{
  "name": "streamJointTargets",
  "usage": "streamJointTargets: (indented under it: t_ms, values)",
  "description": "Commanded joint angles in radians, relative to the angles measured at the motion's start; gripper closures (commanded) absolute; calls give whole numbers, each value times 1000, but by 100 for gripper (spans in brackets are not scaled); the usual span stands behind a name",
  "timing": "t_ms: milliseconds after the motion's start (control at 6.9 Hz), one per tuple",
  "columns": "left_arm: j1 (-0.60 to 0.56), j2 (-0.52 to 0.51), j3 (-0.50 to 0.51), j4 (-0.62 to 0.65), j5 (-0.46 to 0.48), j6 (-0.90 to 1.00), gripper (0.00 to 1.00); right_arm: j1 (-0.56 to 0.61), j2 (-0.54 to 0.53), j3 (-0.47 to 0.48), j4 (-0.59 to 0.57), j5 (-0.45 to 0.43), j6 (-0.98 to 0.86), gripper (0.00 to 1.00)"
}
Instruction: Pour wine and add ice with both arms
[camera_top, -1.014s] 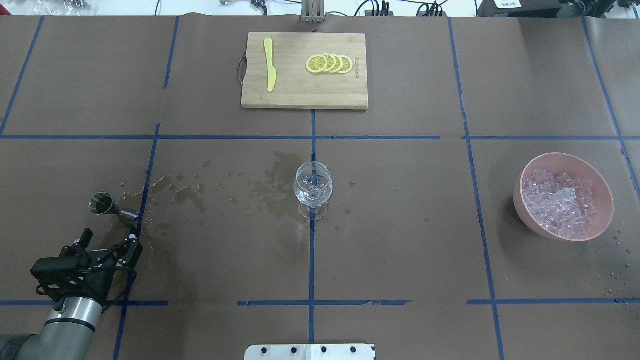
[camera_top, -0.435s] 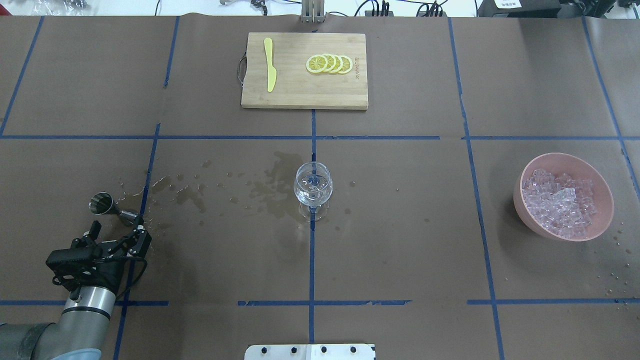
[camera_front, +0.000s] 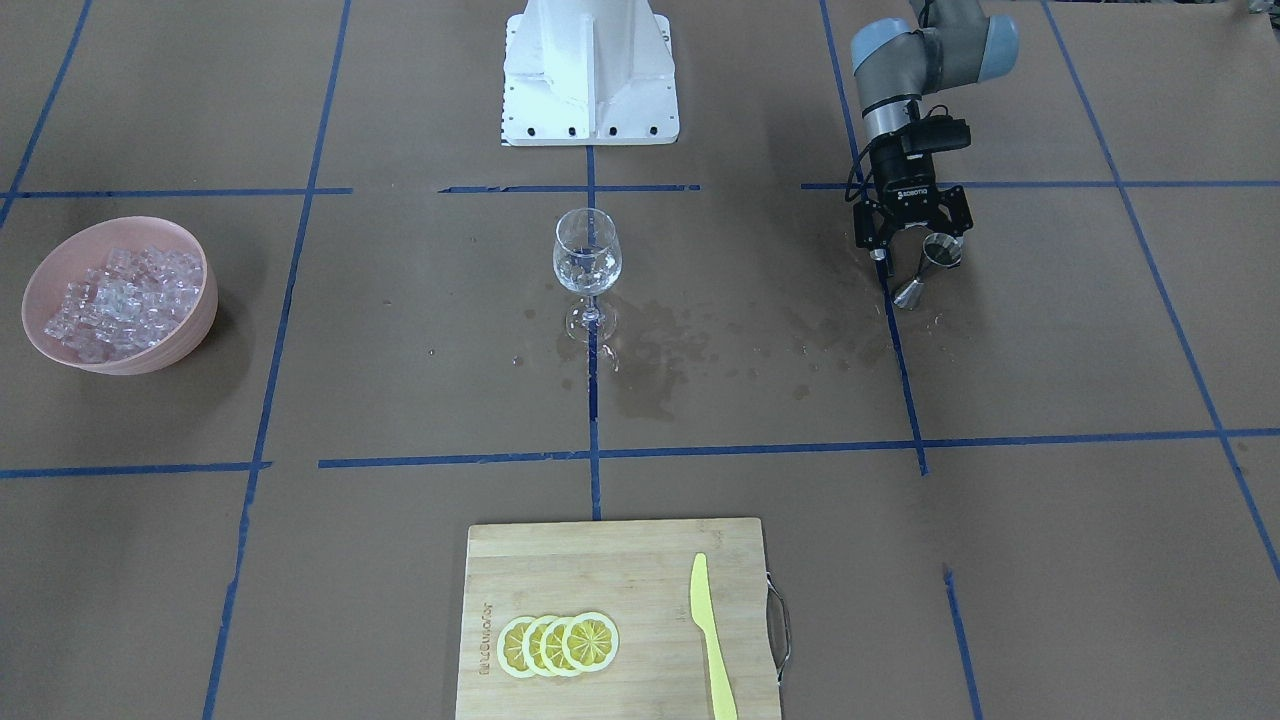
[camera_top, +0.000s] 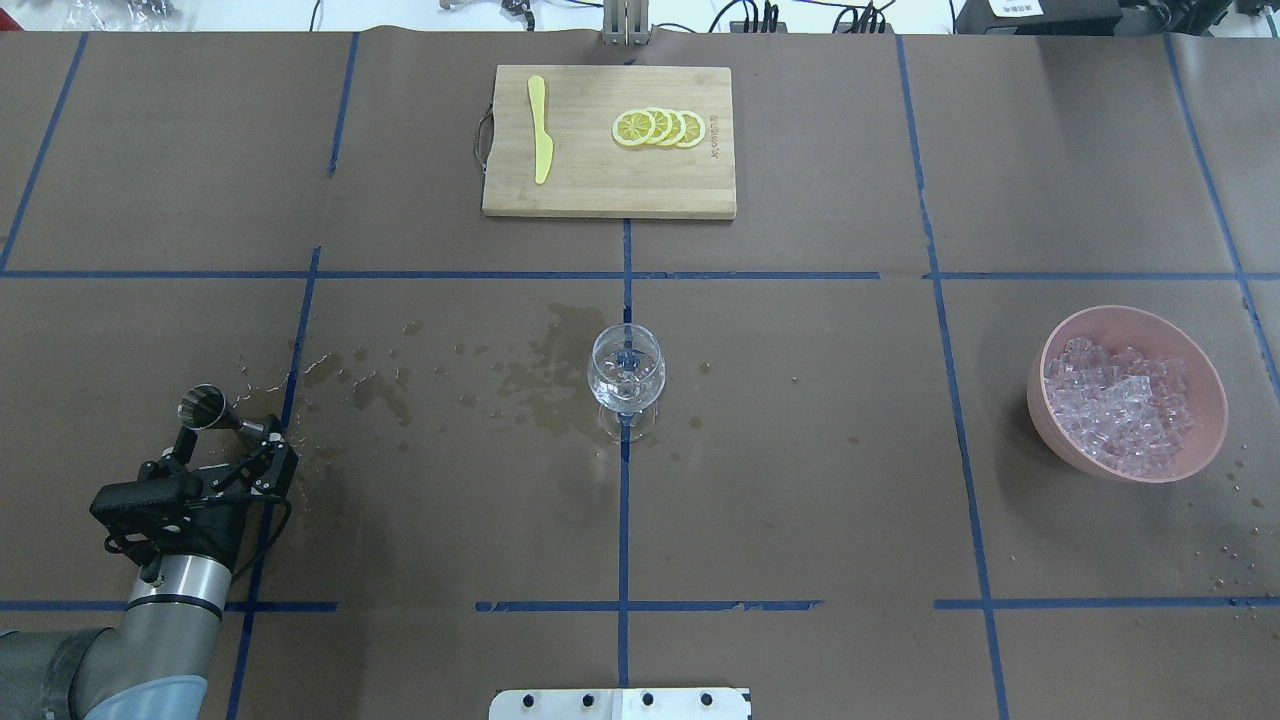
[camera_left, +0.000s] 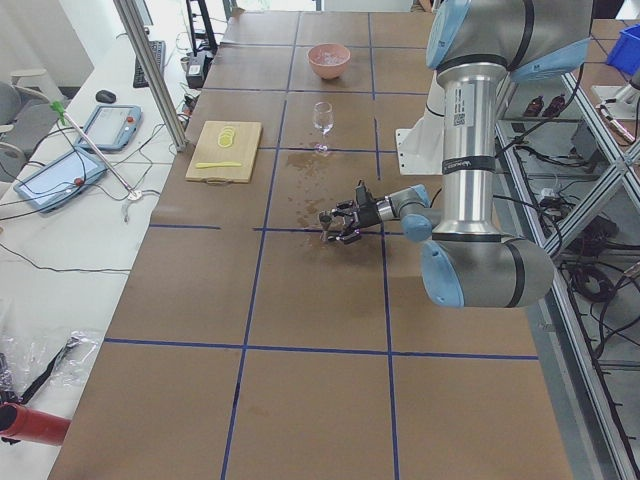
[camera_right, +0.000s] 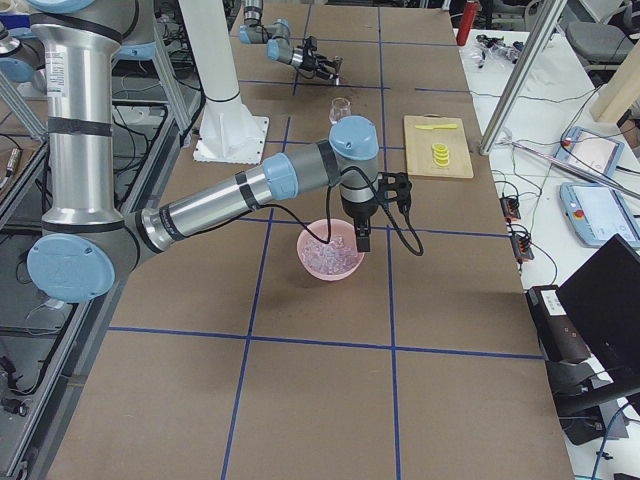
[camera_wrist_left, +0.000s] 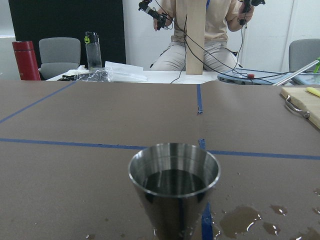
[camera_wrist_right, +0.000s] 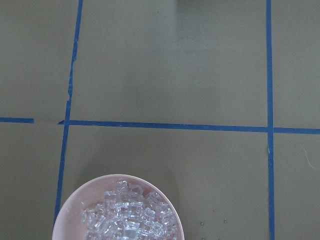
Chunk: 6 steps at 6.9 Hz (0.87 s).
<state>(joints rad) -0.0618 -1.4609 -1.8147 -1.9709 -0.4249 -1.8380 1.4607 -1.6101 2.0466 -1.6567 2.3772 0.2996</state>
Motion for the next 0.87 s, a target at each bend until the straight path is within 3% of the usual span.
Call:
streamJointTargets:
  t_ms: [0, 145, 435, 724]
  values:
    - [-12, -36, 29, 0, 2, 2, 12, -14, -1, 4, 0, 3, 18, 0]
    - [-15, -36, 29, 0, 0, 3, 18, -14, -1, 6, 0, 5, 18, 0]
    - [-42, -36, 26, -2, 2, 17, 21, -14, -1, 9, 0, 7, 18, 0]
    - [-44, -36, 31, -2, 2, 26, 32, -16, -1, 7, 0, 7, 18, 0]
